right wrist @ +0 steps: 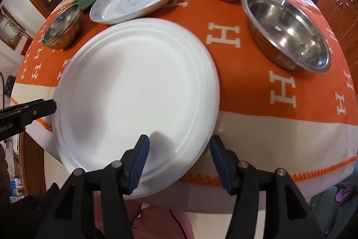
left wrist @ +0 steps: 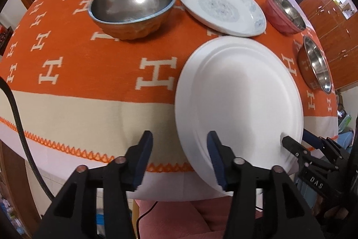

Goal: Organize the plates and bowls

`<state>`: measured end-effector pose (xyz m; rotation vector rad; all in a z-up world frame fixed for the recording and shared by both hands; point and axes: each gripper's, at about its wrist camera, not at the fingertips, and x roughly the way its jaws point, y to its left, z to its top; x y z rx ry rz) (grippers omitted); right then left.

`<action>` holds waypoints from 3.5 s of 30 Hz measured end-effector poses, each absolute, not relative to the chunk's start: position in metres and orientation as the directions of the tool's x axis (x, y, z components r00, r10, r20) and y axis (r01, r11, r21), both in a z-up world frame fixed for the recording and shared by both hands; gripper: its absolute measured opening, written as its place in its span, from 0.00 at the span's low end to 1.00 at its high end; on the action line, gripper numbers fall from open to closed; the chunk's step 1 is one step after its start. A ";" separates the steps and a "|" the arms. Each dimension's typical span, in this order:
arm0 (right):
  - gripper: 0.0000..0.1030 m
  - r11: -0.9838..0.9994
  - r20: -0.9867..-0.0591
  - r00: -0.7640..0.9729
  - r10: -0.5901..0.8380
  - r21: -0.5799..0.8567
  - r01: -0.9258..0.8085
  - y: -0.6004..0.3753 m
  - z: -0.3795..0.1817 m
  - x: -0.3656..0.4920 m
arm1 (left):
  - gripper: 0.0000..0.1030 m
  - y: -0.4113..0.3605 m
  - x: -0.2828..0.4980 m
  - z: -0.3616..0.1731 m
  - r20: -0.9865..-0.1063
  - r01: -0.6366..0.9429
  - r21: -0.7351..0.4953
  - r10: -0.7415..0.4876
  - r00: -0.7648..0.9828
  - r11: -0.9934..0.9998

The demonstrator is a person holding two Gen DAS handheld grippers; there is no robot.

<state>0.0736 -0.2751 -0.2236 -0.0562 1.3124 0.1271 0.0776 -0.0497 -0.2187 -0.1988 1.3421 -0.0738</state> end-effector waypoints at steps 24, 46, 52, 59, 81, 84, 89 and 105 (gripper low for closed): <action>0.63 0.984 -0.866 0.472 0.166 0.112 -0.140 -0.271 -0.178 0.064 | 0.64 -0.021 0.085 -0.138 -0.917 0.026 -0.184 -0.181 0.357 0.983; 0.63 0.925 -0.705 0.656 0.269 0.379 0.027 -0.242 -0.157 0.108 | 0.70 -0.016 0.194 -0.090 -0.917 0.274 -0.127 -0.218 0.333 0.953; 0.63 0.899 -0.690 0.682 0.242 0.423 0.109 -0.237 -0.166 0.118 | 0.71 -0.015 0.228 -0.097 -0.921 0.335 -0.143 -0.249 0.299 0.931; 0.63 0.872 -0.681 0.711 0.177 0.444 0.208 -0.236 -0.177 0.128 | 0.71 -0.024 0.263 -0.115 -0.922 0.422 -0.176 -0.299 0.246 0.889; 0.62 0.836 -0.767 0.630 0.121 0.422 0.352 -0.230 -0.230 0.183 | 0.71 -0.034 0.341 -0.211 -0.929 0.444 -0.287 -0.359 0.086 0.849; 0.62 0.838 -0.768 0.625 0.138 0.427 0.339 -0.232 -0.233 0.188 | 0.69 -0.035 0.346 -0.222 -0.928 0.433 -0.305 -0.366 0.063 0.848; 0.59 0.840 -0.770 0.616 0.164 0.437 0.323 -0.236 -0.240 0.197 | 0.69 -0.038 0.351 -0.234 -0.926 0.425 -0.327 -0.376 0.034 0.844; 0.43 0.853 -0.810 0.554 0.195 0.419 0.313 -0.239 -0.249 0.213 | 0.52 -0.054 0.360 -0.265 -0.924 0.396 -0.357 -0.381 -0.019 0.846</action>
